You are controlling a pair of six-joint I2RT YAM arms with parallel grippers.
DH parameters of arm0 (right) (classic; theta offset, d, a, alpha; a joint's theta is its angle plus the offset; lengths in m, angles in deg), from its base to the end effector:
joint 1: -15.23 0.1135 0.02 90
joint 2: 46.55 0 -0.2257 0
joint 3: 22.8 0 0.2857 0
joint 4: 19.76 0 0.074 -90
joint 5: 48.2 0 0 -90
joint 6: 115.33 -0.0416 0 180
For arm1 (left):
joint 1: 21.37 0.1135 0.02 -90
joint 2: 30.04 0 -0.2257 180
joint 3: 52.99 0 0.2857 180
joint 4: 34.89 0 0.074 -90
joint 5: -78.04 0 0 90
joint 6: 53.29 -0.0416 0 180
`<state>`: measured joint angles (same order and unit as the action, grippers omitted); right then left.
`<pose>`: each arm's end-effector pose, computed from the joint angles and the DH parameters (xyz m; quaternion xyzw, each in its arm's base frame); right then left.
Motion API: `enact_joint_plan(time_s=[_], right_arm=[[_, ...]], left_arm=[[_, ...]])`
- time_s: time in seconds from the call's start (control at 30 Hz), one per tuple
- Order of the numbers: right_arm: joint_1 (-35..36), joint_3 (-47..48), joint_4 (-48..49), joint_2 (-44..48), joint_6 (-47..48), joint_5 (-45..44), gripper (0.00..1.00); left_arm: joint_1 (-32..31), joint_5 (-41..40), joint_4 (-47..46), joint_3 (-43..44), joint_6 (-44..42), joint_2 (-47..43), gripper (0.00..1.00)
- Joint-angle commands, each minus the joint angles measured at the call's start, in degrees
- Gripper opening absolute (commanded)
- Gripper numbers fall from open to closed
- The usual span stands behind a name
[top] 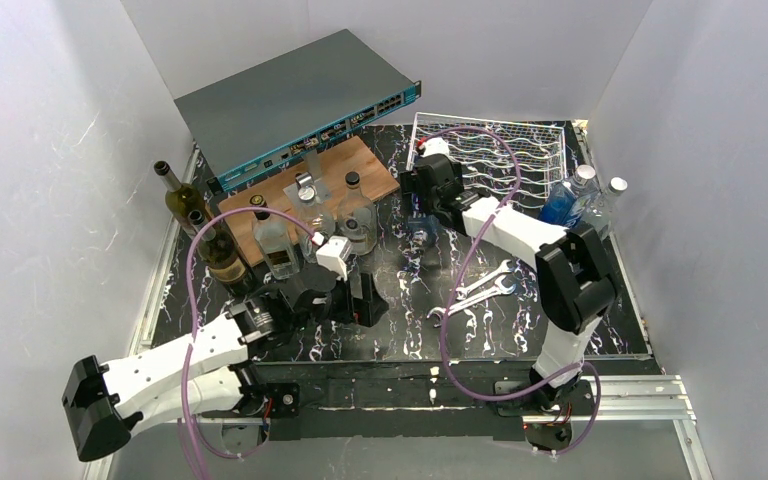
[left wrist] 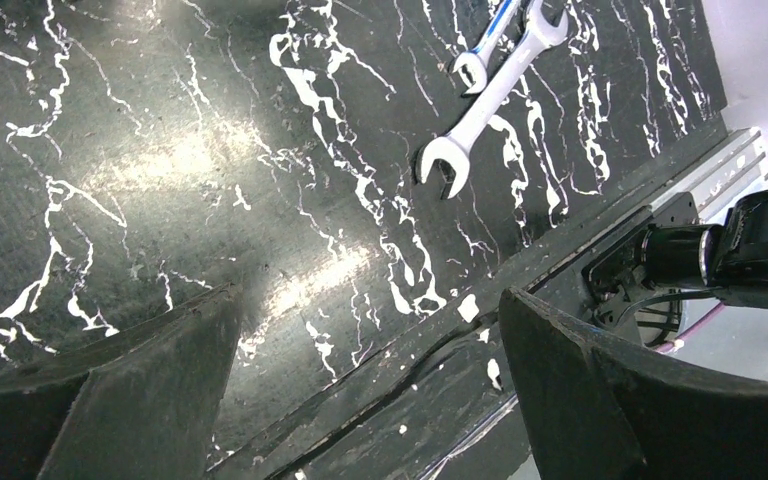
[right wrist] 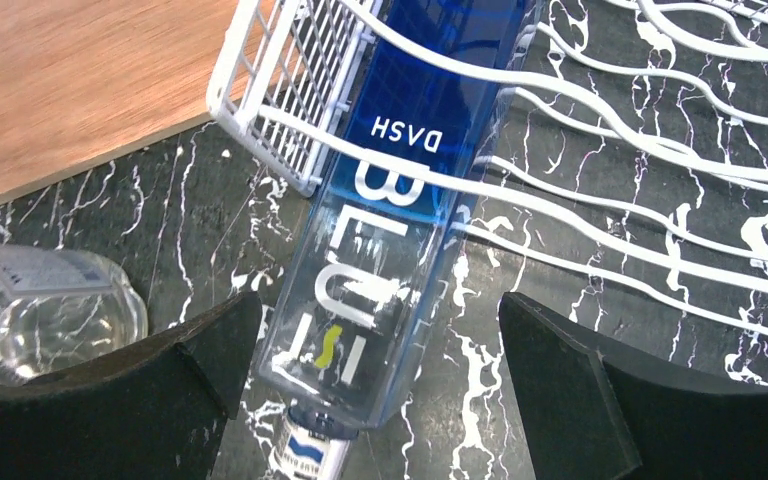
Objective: Take the wine bottle off the wine rack
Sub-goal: Pick up the wine bottle from the wine rack.
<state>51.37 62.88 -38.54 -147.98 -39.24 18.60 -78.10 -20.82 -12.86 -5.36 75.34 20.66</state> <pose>0.3587 0.2416 0.1936 -0.0753 0.8688 0.0316 0.4884 0.1516 -0.2194 0.2240 0.0914 0.8374 -0.3517 0.4084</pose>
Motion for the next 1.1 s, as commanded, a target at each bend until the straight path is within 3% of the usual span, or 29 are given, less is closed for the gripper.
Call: enact_joint_plan(time_s=[0.0, 0.37, 1.07], right_arm=[[0.59, 5.56, 0.27, -4.06, -2.02, -4.82, 0.98], [0.95, 8.61, -1.07, -9.80, -5.21, -14.59, 0.98], [2.51, 13.92, -7.26, -16.40, -8.01, -18.63, 0.97]], left_arm=[[-0.09, -2.08, 1.30, -1.91, 0.72, -2.46, 0.98], [-0.03, -2.82, 1.69, -5.15, 1.34, -7.95, 0.98], [-0.06, -3.00, 1.69, -7.82, 2.24, -11.76, 0.98]])
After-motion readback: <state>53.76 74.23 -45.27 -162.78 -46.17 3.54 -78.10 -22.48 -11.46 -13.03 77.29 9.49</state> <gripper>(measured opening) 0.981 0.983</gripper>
